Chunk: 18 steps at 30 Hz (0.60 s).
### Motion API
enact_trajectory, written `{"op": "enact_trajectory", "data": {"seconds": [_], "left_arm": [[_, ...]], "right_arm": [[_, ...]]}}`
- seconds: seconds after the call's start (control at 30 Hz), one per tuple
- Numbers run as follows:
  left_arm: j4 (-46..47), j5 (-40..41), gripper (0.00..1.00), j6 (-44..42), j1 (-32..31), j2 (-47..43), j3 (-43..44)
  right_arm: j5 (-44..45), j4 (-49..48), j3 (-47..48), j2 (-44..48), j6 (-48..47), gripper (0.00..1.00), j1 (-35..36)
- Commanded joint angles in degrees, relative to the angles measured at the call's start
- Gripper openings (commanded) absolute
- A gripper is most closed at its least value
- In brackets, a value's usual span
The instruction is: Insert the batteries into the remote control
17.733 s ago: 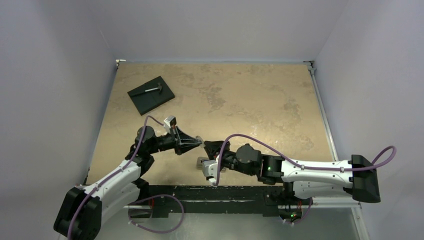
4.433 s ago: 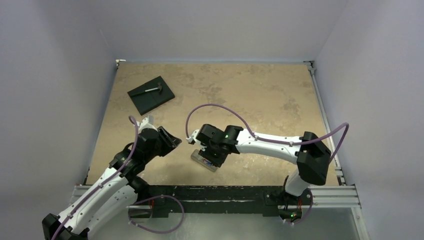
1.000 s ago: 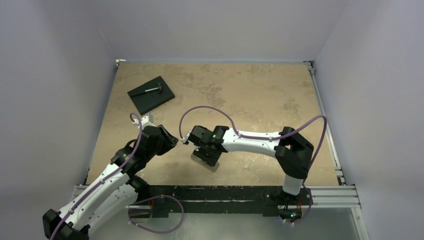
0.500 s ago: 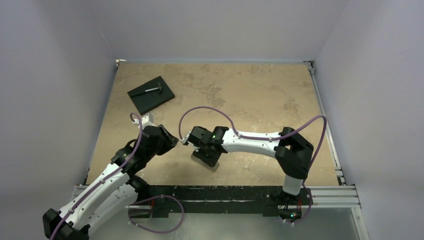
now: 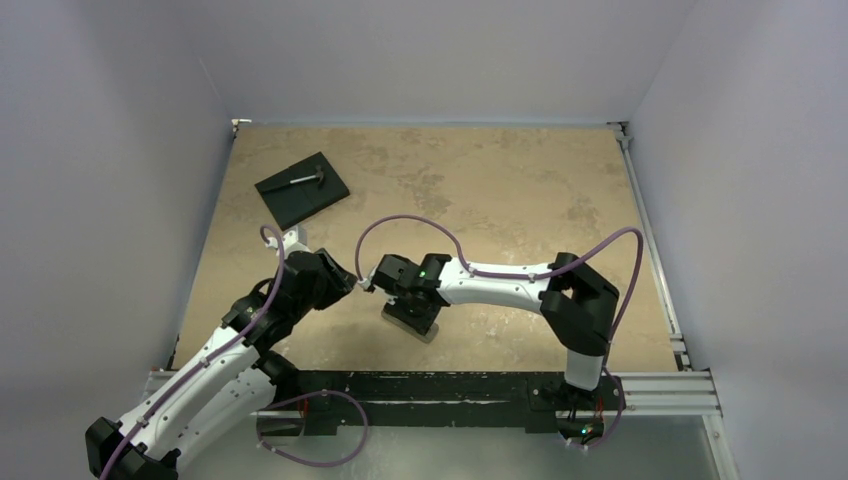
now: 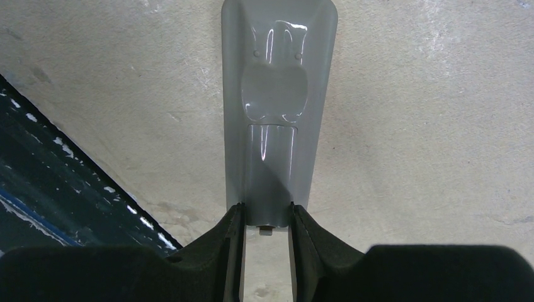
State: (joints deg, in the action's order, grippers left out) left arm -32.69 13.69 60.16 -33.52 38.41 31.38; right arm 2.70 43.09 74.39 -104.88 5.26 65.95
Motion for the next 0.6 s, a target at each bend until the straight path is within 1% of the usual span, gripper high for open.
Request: {"op": "enact_trajectory", "data": {"seconds": [0.0, 0.17, 0.43, 0.57], "left_arm": [[1.42, 0.02, 0.44, -1.8, 0.07, -0.35, 0.49], [1.57, -0.05, 0.44, -1.76, 0.1, -0.27, 0.44], [1.6, -0.16, 0.44, -1.8, 0.08, -0.27, 0.44], [1.73, -0.25, 0.44, -1.8, 0.06, -0.09, 0.44]], "right_arm": [[1.56, -0.38, 2.41, -0.32, 0.75, 0.11, 0.23], [1.26, -0.55, 2.51, -0.41, 0.79, 0.15, 0.23], [1.34, -0.82, 2.36, -0.06, 1.44, 0.36, 0.23], [1.26, -0.99, 2.33, 0.03, 1.47, 0.42, 0.23]]}}
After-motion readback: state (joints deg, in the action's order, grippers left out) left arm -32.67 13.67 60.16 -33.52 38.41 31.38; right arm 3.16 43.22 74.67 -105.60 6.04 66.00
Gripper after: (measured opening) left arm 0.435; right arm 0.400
